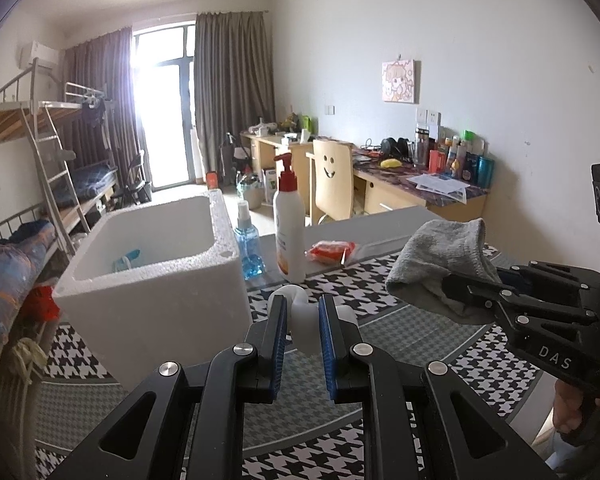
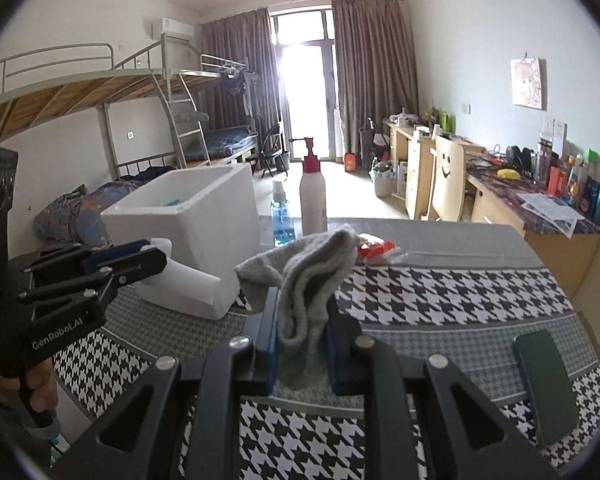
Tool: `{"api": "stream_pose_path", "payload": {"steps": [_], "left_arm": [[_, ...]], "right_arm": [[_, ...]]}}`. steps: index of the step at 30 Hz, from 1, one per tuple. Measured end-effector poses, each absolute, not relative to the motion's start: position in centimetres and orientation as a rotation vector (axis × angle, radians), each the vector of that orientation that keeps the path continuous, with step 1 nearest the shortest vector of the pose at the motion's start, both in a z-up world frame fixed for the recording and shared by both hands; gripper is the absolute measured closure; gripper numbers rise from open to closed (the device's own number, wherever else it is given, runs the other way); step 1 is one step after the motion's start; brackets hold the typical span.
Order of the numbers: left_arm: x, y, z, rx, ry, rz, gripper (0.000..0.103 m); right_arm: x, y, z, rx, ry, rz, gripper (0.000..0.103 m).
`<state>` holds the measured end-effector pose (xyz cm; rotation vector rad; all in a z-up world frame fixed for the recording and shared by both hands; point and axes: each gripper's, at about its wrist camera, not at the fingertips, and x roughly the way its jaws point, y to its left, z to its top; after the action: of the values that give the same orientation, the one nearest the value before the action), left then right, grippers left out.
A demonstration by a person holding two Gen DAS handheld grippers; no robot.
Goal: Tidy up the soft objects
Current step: 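Carry the sock and foam tube in both grippers to the white foam box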
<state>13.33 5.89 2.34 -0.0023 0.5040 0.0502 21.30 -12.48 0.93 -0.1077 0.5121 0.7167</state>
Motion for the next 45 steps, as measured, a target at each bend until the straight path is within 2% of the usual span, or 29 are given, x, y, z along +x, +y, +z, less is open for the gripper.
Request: {"api": "stream_pose_path", "payload": {"steps": [45], "left_arm": [[14.6,8.5,6.4,0.016,0.402,0.137,0.086]], "right_arm": [[23.9,-8.6,5.1,-0.102,0.466,0.799,0.08]]}}
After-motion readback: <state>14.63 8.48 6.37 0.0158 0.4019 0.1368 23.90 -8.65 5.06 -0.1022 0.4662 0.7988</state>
